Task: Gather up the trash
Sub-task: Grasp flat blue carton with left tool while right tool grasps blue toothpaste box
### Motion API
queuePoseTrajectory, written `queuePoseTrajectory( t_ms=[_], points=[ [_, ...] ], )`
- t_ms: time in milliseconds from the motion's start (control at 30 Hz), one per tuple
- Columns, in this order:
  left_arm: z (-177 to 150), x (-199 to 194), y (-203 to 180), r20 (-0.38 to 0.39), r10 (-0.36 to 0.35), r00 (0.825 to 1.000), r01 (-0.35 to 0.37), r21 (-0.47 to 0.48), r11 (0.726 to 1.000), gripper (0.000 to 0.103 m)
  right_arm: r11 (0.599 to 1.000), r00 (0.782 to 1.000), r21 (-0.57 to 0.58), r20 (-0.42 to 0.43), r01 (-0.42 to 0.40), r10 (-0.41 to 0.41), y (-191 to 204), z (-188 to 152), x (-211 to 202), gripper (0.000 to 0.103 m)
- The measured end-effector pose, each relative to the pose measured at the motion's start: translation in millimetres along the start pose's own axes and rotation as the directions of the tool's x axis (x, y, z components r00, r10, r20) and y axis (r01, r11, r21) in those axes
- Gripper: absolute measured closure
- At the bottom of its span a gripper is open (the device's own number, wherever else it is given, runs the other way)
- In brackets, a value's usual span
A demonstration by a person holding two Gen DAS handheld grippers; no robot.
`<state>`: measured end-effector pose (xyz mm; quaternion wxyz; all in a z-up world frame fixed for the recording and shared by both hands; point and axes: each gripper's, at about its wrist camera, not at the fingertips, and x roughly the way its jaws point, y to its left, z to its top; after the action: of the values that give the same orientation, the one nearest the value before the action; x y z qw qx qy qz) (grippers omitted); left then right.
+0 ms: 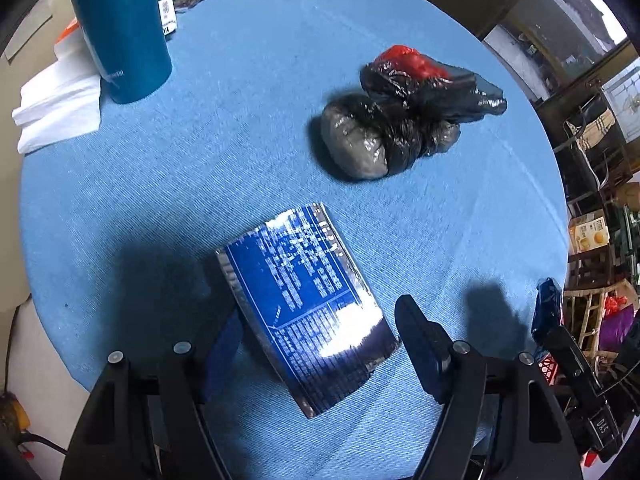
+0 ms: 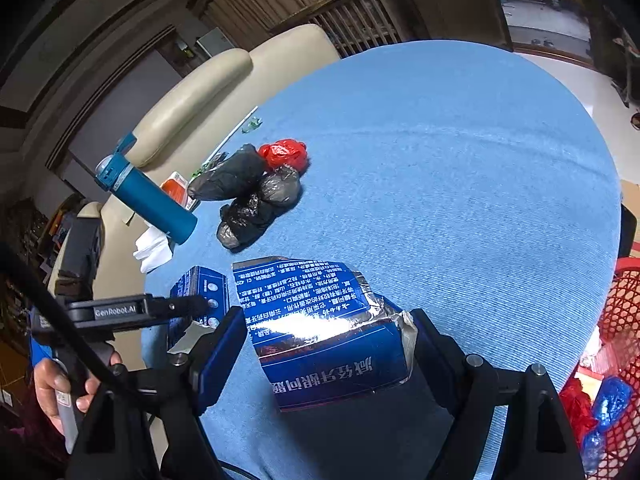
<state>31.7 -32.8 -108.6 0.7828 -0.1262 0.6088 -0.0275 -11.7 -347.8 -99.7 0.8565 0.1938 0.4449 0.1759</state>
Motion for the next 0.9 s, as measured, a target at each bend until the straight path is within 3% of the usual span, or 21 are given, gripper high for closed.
queuePoseTrajectory(
  t_ms=[100,133,433,900],
  points=[
    [-1.9,-1.4,-1.2,0.014,0.004,1.0,-0.004,0.015,1.0,0.029,1.0,1.0,0.008,0.005,-0.001,0.001,-3.1,-0.3,-2.3,0.02],
    [-2.4,-2.4,-2.2,0.021,0.006,1.0,-0.006,0.023,1.0,0.035,1.0,1.0,0.008,0.008,-0.001,0.001,-3.2,-0.4,-3.3,0.02],
    [-8.7,-28.4,-15.7,0.088,-0.009,0.996,0.001,0.094,0.996,0.039,1.0,0.999,0.002,0.037,-0.003,0.003,-1.0,-1.8,-15.3,0.02],
    [-30.1,-90.1,-77.3,0.244,-0.022,0.97,-0.051,0.287,0.957,0.042,1.0,0.991,-0.008,0.131,0.008,-0.007,3.4,-2.8,-62.2,0.02]
  ],
)
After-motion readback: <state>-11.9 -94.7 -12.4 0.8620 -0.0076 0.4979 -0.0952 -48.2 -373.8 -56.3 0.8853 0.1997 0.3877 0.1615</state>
